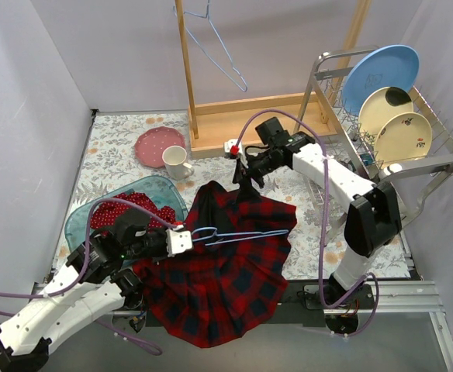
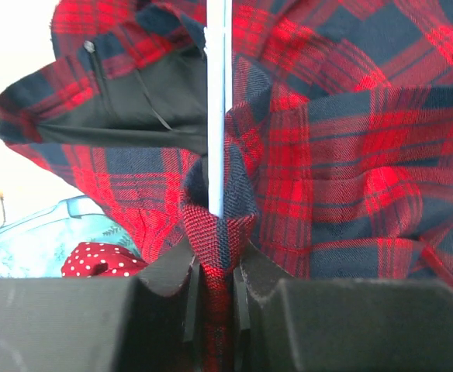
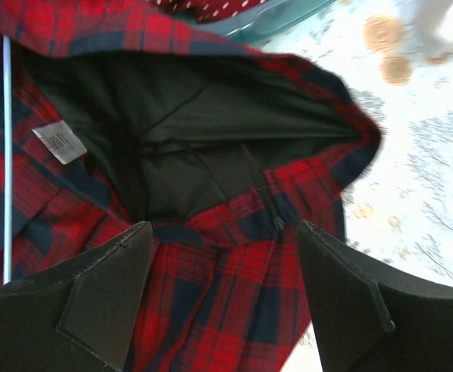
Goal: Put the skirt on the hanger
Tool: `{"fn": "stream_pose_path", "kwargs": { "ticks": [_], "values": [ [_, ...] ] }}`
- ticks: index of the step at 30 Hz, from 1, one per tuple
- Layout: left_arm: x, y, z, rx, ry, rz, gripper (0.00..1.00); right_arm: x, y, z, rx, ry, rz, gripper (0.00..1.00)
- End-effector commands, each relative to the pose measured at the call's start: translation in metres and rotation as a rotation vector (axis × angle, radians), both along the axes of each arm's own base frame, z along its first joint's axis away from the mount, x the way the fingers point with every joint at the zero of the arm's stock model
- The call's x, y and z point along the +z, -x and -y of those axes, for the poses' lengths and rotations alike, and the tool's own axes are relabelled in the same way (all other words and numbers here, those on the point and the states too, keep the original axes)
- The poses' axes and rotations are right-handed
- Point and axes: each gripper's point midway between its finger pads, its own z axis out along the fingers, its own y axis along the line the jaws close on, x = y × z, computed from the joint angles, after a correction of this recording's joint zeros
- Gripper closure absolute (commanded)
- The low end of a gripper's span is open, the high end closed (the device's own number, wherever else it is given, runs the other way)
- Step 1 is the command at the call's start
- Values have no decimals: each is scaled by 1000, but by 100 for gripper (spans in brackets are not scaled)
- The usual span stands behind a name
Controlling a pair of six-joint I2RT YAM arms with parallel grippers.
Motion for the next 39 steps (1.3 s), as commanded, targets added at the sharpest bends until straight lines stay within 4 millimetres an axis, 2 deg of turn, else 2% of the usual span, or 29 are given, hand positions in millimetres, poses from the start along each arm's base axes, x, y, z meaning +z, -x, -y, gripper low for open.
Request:
{"fn": "stream_pose_path", "kwargs": {
  "ticks": [1,3,7,9,10,11,12,13,14,16,18,19,22,24,27,28,29,30,31,32,33,35,36,38,39],
  "values": [
    [-12,1,-3,-16,-67,-5,100,-10,3,-18,109,-9,42,18],
    [-18,2,-5,-10,-90,-13,100,-12,-12,-27,67,-20,57,18],
    [-14,-2,-8,23,-72,14,100,-26,-46,-42,-22,-1,74,17],
    [-13,-1,-9,33,-60,19,100,-29,-54,-49,-40,1,51,17],
    [-13,-2,-10,36,-56,23,100,-42,-56,-52,-54,23,4,18],
    [-14,-1,-10,40,-58,19,100,-35,-66,-59,-69,12,14,18],
    [-13,-1,-11,42,-53,22,100,-38,-71,-62,-86,19,7,18],
    [-13,-2,-11,47,-52,25,100,-51,-82,-62,-129,57,6,19],
    [-13,-2,-11,50,-51,27,100,-49,-92,-67,-174,55,6,19],
    [-12,-2,-13,55,-49,34,100,-62,-104,-67,-228,91,8,19],
    [-11,-2,-13,59,-42,36,100,-66,-111,-68,-252,105,1,20],
    [-10,-3,-13,62,-41,39,100,-76,-112,-69,-258,122,-14,20],
    [-9,-4,-14,70,-37,46,100,-90,-113,-68,-260,146,-37,21],
    [-8,-4,-15,74,-35,48,100,-98,-110,-69,-247,151,-57,28],
    [-6,-7,-17,94,-34,60,100,-102,-100,-70,-212,148,-108,47],
    [-5,-7,-17,94,-30,64,100,-100,-97,-71,-203,146,-118,65],
    [-3,-7,-17,99,-26,69,100,-98,-96,-71,-197,145,-121,79],
    [-3,-8,-18,107,-28,66,100,-93,-96,-70,-192,142,-111,91],
    [-2,-8,-19,113,-28,68,100,-90,-97,-66,-197,150,-102,99],
    [-1,-9,-21,126,-32,70,100,-84,-99,-63,-207,148,-86,99],
    [1,-11,-24,151,-34,73,100,-64,-108,-55,-240,127,-46,99],
    [5,-15,-30,196,-31,88,100,-44,-117,-45,-288,93,-15,99],
    [9,-18,-34,229,-25,102,100,-23,-127,-32,-329,69,27,99],
    [11,-20,-38,254,-25,109,100,-10,-131,-20,-367,54,61,99],
    [12,-21,-39,267,-23,110,100,9,-133,-11,-394,37,104,99]
  ]
}}
